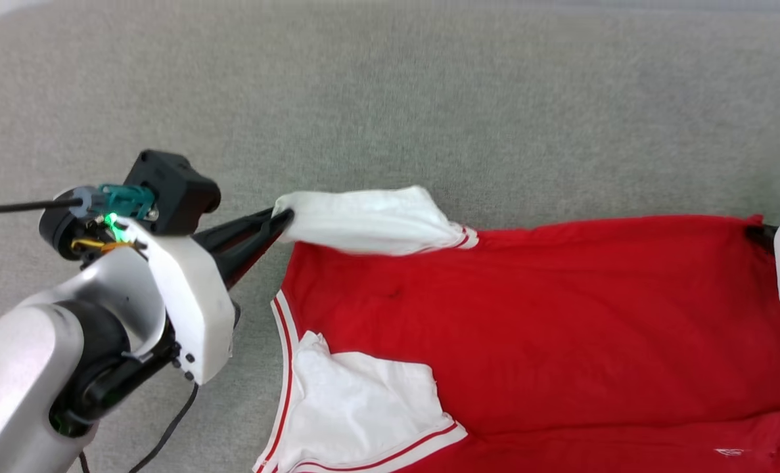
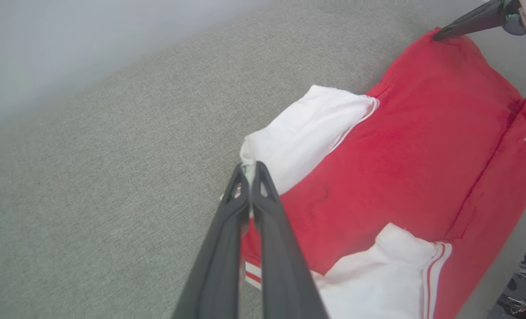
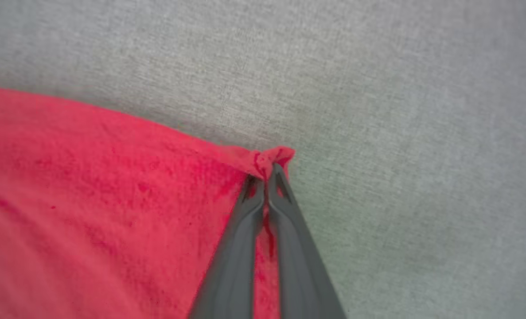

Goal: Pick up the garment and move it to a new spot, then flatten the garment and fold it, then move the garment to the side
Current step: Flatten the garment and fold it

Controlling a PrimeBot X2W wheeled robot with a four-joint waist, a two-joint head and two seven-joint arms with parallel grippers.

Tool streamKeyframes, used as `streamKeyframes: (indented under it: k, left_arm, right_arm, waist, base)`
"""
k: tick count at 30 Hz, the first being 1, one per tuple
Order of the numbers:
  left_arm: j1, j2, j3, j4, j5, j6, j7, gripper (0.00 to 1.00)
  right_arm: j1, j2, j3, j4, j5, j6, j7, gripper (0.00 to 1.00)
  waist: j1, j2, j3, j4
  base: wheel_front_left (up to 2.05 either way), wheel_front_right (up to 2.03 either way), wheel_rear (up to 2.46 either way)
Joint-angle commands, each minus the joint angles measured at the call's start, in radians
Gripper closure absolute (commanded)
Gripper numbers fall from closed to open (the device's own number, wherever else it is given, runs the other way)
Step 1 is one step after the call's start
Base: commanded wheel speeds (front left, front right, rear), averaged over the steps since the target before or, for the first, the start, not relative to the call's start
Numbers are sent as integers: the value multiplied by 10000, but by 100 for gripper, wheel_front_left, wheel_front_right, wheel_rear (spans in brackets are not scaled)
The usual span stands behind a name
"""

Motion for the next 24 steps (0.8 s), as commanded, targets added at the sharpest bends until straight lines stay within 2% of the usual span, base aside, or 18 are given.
streamKeyframes:
  k: [1, 6, 13, 18, 24]
  left_arm:
    - [326, 90, 42, 31, -38, 88, -157, 100]
    - [1259, 331, 25, -179, -216, 337, -312, 100]
    - [2796, 724, -59, -689, -493, 842, -382, 100]
    - [3763, 811, -381, -795, -720, 999, -353, 100]
    - [4605, 698, -1038, -270, -572, 904, -404, 100]
  right_arm:
    - [289, 133, -233, -82, 239, -4, -151, 100]
    - [1391, 10, -778, -699, 470, -4, -397, 100]
    - [3763, 379, -1857, -1868, 647, -4, -394, 100]
    - [5094, 571, -2262, -2460, 520, -4, -269, 100]
    - [6538, 777, -2247, -2891, 264, -4, -353, 100]
  waist:
    - [0, 0, -650, -103]
    - [0, 0, -1450, -71]
    - [0, 0, -2164, 119]
    - [0, 0, -2337, 181]
    - [0, 0, -2344, 223]
  base:
    - [0, 0, 0]
    - [0, 0, 0]
    - [0, 0, 0]
    - [0, 0, 0]
    - [0, 0, 0]
